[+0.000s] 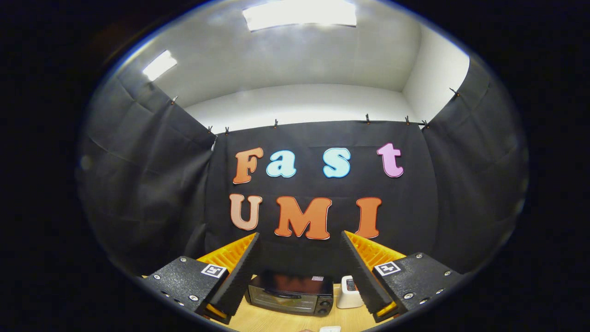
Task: Open the toaster oven, put the food inside, and close the toaster oven door.
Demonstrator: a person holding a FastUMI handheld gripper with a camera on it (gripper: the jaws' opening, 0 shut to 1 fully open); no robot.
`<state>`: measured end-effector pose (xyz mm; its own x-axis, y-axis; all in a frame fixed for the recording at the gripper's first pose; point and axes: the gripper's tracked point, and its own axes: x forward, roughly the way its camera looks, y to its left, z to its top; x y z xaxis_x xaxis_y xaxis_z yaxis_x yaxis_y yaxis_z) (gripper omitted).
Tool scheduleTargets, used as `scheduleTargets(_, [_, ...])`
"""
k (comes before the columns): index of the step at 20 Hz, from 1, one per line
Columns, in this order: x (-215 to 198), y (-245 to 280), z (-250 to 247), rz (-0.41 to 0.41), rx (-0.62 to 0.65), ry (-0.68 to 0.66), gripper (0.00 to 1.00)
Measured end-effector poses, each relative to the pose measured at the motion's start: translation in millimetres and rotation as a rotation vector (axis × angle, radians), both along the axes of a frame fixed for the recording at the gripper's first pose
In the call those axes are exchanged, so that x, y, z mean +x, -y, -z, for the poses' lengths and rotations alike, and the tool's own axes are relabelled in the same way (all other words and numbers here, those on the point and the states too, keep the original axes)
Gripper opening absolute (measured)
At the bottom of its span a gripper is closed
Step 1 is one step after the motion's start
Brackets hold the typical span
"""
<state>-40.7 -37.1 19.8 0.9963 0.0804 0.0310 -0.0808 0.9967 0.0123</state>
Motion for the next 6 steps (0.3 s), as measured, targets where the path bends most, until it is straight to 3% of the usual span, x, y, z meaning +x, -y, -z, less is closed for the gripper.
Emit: scheduleTargets(6, [-2.9,-4.7,0.6,-0.034,0.005,0.016,1.0])
